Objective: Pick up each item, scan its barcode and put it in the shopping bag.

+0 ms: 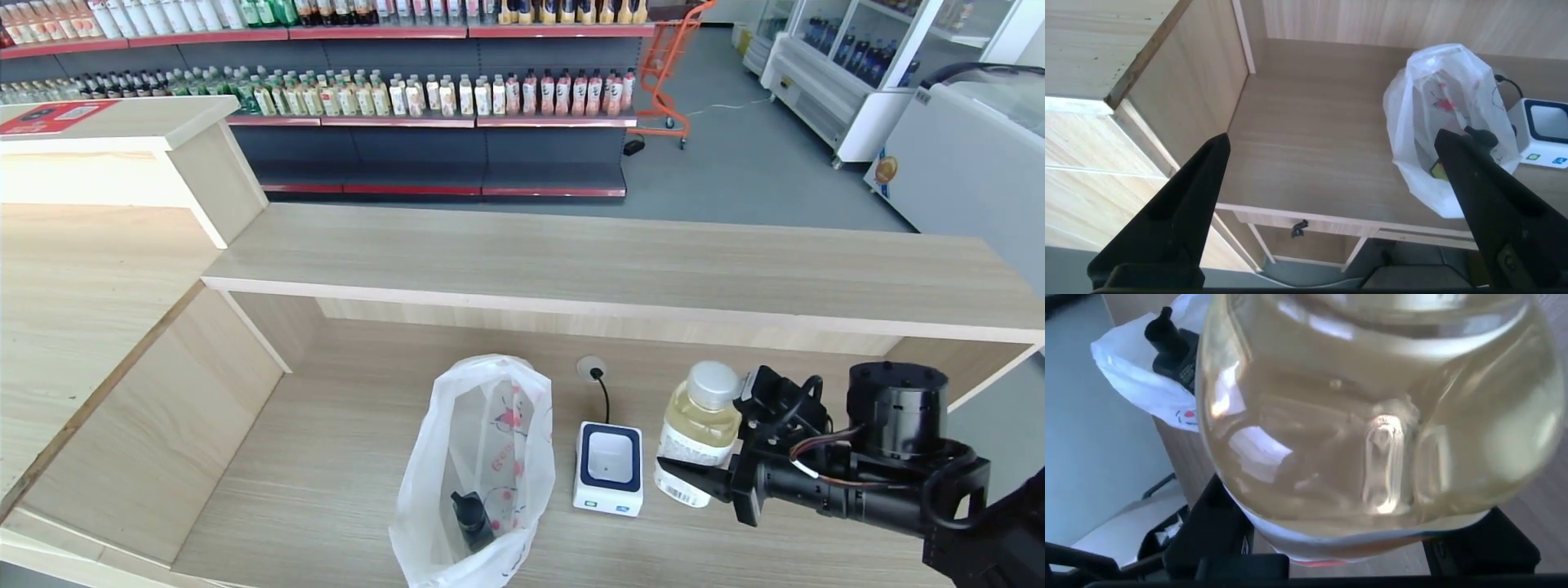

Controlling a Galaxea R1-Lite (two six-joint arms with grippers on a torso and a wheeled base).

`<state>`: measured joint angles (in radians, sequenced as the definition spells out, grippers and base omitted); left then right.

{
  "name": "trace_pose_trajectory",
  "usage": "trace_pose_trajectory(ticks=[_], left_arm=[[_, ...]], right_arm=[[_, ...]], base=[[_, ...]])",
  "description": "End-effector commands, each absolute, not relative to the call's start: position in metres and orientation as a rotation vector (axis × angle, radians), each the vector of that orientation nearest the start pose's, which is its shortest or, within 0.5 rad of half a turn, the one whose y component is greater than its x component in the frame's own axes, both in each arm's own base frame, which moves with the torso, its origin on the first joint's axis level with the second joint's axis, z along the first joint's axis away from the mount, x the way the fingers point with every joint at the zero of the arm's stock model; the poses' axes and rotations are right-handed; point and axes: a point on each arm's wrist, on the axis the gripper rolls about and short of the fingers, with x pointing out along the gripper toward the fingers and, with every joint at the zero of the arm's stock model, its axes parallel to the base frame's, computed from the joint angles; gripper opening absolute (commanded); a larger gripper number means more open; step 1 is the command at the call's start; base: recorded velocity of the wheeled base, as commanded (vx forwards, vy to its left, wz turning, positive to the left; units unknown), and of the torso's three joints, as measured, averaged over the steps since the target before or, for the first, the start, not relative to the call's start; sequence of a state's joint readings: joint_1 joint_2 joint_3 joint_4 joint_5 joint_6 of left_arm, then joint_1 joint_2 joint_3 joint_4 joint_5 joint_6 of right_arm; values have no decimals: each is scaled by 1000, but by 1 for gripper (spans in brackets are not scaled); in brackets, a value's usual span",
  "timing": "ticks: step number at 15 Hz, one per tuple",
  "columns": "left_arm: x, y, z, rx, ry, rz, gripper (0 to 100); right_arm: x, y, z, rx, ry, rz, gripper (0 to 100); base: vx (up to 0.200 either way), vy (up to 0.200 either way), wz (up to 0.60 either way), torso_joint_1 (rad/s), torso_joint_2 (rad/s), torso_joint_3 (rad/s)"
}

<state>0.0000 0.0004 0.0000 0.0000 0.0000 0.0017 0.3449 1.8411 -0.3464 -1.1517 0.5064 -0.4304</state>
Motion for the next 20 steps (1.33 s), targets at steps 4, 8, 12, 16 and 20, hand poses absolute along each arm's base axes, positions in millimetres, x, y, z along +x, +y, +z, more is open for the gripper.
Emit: trace_pose_trajectory(ticks=[4, 8, 12, 16, 20], left_arm=[[-23, 0, 75, 2, 0, 0, 100], [-23, 0, 75, 2, 0, 0, 100], [-23, 0, 75, 2, 0, 0, 100], [-23, 0, 75, 2, 0, 0, 100], [-23, 0, 75, 2, 0, 0, 100]], right_arm=[[294, 117, 28, -581, -79, 982, 0], [310, 109, -4, -665, -172, 1121, 0], [352, 103, -22, -790, -383, 1194, 0], [381, 118, -37, -788, -510, 1261, 0], [393, 136, -49, -787, -578, 1308, 0]], base=[[0, 0, 0, 0, 0, 0], [0, 0, 0, 0, 0, 0], [0, 0, 0, 0, 0, 0], [0, 0, 0, 0, 0, 0], [0, 0, 0, 0, 0, 0]])
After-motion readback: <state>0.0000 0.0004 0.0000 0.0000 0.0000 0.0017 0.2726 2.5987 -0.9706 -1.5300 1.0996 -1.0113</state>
